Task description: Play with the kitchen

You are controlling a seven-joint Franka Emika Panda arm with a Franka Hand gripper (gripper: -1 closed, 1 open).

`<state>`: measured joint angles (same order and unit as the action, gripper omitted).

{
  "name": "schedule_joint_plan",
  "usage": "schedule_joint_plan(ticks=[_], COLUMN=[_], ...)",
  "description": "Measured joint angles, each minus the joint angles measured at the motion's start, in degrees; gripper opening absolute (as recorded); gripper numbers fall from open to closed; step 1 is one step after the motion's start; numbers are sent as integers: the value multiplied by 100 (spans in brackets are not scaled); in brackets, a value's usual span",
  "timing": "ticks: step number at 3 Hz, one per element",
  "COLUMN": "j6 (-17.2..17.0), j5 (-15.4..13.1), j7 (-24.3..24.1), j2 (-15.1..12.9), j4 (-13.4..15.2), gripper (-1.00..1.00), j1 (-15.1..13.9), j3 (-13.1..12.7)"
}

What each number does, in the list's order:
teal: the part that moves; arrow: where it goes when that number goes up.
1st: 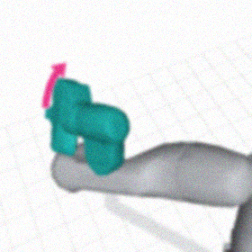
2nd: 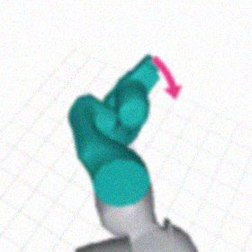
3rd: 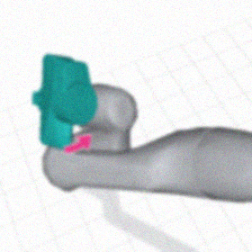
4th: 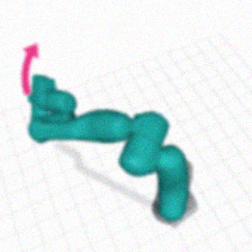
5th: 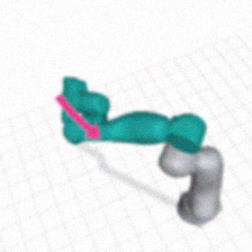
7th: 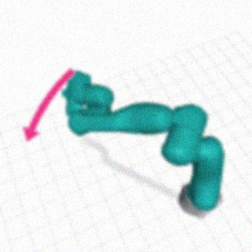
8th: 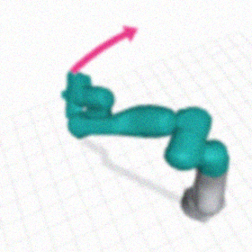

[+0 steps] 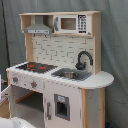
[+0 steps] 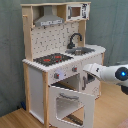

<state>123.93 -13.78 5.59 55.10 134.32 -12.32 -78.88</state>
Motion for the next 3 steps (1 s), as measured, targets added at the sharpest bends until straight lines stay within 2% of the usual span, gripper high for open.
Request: schedule_joint_plan(ticks=[2, 3], j6=[-1, -1], j5=[-887, -1306], j7=[205, 302], j2=[642, 981], j4=[-108, -174], gripper=[100, 100], j1=[-44, -55], j3=[-359, -624])
